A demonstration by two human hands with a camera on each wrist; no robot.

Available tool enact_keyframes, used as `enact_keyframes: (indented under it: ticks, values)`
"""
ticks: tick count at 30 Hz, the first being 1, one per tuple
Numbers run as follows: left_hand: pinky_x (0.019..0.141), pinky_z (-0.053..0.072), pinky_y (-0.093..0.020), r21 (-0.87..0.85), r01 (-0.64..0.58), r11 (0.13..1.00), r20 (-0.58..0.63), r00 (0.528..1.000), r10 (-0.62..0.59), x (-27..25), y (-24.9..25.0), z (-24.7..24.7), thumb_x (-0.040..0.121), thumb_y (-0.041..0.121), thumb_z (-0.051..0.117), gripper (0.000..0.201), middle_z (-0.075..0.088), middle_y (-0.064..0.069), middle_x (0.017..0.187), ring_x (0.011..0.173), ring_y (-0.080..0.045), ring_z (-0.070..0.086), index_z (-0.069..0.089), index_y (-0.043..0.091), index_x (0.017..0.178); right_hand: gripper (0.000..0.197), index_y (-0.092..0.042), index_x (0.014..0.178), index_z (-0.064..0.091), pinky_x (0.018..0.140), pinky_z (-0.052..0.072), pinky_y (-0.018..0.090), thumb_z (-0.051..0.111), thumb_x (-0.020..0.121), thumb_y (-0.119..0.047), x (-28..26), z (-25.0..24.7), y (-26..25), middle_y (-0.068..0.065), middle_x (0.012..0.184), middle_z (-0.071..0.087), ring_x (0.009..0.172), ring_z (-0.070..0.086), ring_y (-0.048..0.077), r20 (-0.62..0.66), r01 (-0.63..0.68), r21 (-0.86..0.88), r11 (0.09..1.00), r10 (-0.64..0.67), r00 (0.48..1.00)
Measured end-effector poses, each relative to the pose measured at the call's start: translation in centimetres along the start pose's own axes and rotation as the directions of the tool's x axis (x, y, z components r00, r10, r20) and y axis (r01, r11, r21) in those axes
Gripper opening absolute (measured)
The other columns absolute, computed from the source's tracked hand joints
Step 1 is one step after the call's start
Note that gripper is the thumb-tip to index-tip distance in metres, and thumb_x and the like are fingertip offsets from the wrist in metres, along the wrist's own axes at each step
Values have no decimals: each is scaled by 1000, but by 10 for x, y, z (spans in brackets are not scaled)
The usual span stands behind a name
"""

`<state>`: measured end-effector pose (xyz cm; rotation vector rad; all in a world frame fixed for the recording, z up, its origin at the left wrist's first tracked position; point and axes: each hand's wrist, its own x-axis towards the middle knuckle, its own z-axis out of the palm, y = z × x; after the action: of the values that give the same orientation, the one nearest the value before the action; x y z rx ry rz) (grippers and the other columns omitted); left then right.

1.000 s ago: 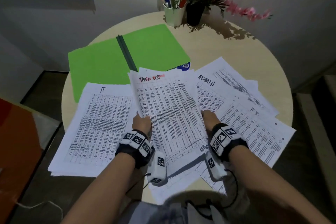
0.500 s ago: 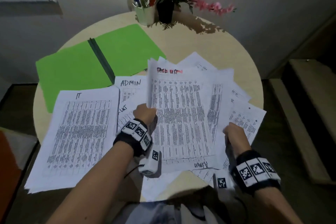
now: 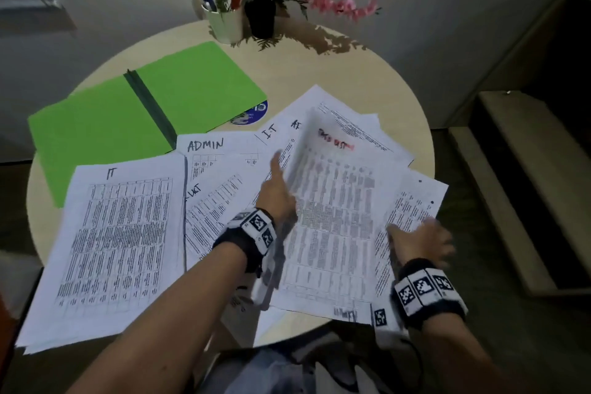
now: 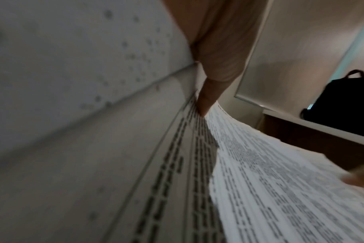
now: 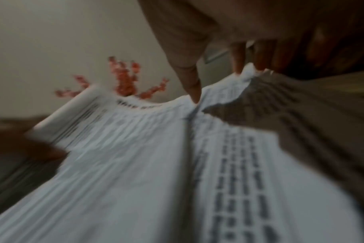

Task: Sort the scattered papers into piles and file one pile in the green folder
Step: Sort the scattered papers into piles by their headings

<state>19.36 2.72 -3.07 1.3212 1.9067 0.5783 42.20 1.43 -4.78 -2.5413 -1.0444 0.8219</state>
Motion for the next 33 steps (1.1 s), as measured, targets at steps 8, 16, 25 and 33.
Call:
enact_keyframes:
  ticks: [8, 16, 25, 33]
  values:
    - [100, 40, -43, 472, 310, 826, -87, 948, -306, 18, -27, -20, 85, 28, 60, 44, 41, -20, 133, 125, -38, 36, 54, 5, 122, 22, -2, 107, 61, 94, 50, 47, 51, 89, -10, 12, -7, 16, 22, 113, 63, 107, 58, 38, -11, 103, 262, 960, -103, 995]
    - [74, 46, -36, 245, 232, 942, -18, 972, -234, 20, -40, -22, 84, 6, 53, 20, 56, -12, 86, 82, -27, 49, 49, 6, 104, 17, 2, 95, 58, 66, 28, 17, 45, 93, -9, -3, -88, -71, 18, 92, 58, 84, 45, 16, -530, 587, 392, 708, -347, 773]
    - [105, 40, -40, 73, 288, 955, -17, 958, -288, 10, -63, -56, 82, 11, 68, 70, 42, -21, 145, 127, -36, 46, 31, 1, 141, 28, 6, 105, 62, 61, 34, -5, 38, 91, 4, -13, -81, -98, 4, 98, 52, 91, 46, 4, -520, 538, 631, 558, -210, 828]
    - [85, 42, -33, 156, 287, 945, 43, 954, -296, 4, -74, -69, 87, 11, 61, 40, 58, -24, 125, 114, -37, 55, 53, -4, 122, 25, -15, 87, 61, 90, 54, 47, 58, 67, -29, 7, -85, -129, 28, 107, 65, 92, 66, 35, -398, 413, 888, 201, -111, 911]
